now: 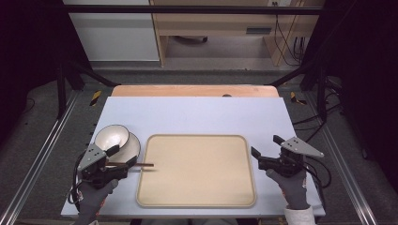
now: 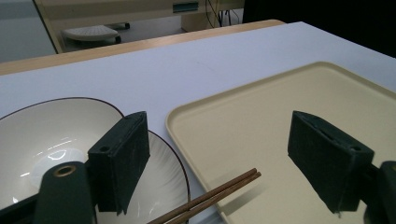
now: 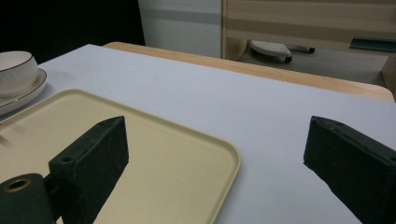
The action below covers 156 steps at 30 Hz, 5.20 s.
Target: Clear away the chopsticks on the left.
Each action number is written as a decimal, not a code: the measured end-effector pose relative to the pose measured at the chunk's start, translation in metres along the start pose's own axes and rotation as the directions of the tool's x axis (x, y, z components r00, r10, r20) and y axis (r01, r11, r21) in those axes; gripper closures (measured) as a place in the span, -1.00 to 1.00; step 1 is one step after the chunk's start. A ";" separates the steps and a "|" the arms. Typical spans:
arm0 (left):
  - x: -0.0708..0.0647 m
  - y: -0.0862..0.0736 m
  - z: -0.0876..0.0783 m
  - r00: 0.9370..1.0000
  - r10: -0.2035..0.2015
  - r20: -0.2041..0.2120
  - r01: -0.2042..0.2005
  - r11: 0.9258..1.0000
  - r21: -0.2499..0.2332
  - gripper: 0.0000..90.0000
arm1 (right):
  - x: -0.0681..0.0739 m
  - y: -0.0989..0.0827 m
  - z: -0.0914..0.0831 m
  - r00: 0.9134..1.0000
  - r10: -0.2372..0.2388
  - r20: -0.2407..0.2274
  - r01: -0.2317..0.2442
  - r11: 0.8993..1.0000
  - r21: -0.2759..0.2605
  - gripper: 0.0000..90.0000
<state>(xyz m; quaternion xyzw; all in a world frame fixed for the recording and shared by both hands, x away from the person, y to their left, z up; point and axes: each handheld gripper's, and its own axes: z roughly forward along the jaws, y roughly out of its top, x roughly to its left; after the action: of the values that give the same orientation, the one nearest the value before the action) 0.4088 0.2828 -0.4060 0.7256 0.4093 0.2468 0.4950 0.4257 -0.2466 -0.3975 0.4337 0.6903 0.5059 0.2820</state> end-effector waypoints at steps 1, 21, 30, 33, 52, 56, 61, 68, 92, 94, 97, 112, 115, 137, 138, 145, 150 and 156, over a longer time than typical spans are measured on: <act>0.000 0.000 -0.001 1.000 0.004 0.003 -0.004 1.000 -0.001 -0.53 | 0.001 0.000 0.001 1.000 0.000 -0.002 0.000 1.000 0.004 -0.85; 0.017 -0.016 -0.031 0.998 0.056 0.003 -0.056 0.998 0.034 -0.35 | 0.011 0.003 0.000 0.999 -0.019 -0.029 0.019 1.000 0.009 -0.85; 0.019 -0.028 -0.049 0.996 0.092 -0.015 -0.091 0.993 0.072 -0.35 | 0.011 0.003 -0.001 1.000 -0.011 -0.018 0.011 1.000 0.012 -0.86; 0.022 -0.036 -0.055 0.995 0.096 -0.023 -0.093 0.991 0.094 -0.33 | 0.011 0.004 -0.001 1.000 -0.007 -0.021 0.007 1.000 0.009 -0.85; 0.050 -0.055 -0.018 0.989 0.116 -0.096 -0.095 0.975 0.202 -0.12 | 0.014 0.002 0.004 0.999 -0.011 -0.030 0.012 0.999 0.030 -0.85; 0.054 -0.057 -0.013 0.988 0.121 -0.100 -0.096 0.970 0.224 -0.11 | 0.014 0.001 0.005 0.999 -0.011 -0.031 0.012 0.999 0.034 -0.85; 0.055 -0.058 -0.011 0.986 0.132 -0.103 -0.106 0.967 0.231 -0.09 | 0.014 0.002 0.004 0.999 -0.008 -0.033 0.008 1.000 0.026 -0.85; 0.058 -0.057 -0.006 0.984 0.153 -0.088 -0.127 0.961 0.245 -0.10 | 0.014 0.002 0.005 0.999 -0.006 -0.037 0.007 1.000 0.030 -0.85; 0.057 -0.055 -0.002 0.984 0.156 -0.085 -0.127 0.952 0.279 0.02 | 0.015 0.004 0.003 0.999 -0.005 -0.040 0.006 1.000 0.022 -0.86; 0.057 -0.055 -0.002 0.984 0.155 -0.087 -0.124 0.951 0.284 0.02 | 0.015 0.004 0.003 0.999 -0.007 -0.038 0.008 1.000 0.023 -0.86; 0.056 -0.054 -0.002 0.984 0.158 -0.088 -0.126 0.948 0.291 0.04 | 0.015 0.004 0.003 0.999 -0.006 -0.039 0.007 1.000 0.021 -0.86; 0.046 -0.050 -0.005 0.973 0.208 -0.102 -0.163 0.928 0.335 0.40 | 0.015 0.004 0.003 0.999 -0.008 -0.036 0.009 1.000 0.025 -0.87; 0.046 -0.050 -0.005 0.973 0.207 -0.103 -0.161 0.926 0.340 0.40 | 0.015 0.004 0.002 0.999 -0.006 -0.036 0.007 1.000 0.025 -0.87; 0.039 -0.045 0.000 0.974 0.209 -0.089 -0.165 0.919 0.359 0.64 | 0.014 0.004 0.002 0.999 -0.004 -0.039 0.005 1.000 0.024 -0.87; 0.040 -0.046 0.001 0.976 0.200 -0.084 -0.158 0.921 0.356 0.57 | 0.014 0.004 0.002 0.999 -0.007 -0.039 0.007 1.000 0.024 -0.87; 0.044 -0.047 0.005 0.983 0.168 -0.071 -0.131 0.920 0.370 0.51 | 0.014 0.004 0.003 0.999 -0.006 -0.039 0.007 1.000 0.026 -0.87; 0.043 -0.045 0.004 0.986 0.159 -0.044 -0.131 0.918 0.374 0.66 | 0.014 0.004 0.003 0.999 -0.010 -0.038 0.011 1.000 0.027 -0.88; 0.041 -0.045 0.005 0.987 0.157 -0.029 -0.134 0.916 0.378 0.78 | 0.014 0.004 0.003 0.999 -0.007 -0.039 0.009 1.000 0.028 -0.88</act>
<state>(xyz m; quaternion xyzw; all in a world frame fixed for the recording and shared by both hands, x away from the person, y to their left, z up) 0.4192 0.3228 -0.4513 0.8275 0.4082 0.2216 0.3155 0.4228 -0.2324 -0.3937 0.4248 0.7043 0.5035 0.2645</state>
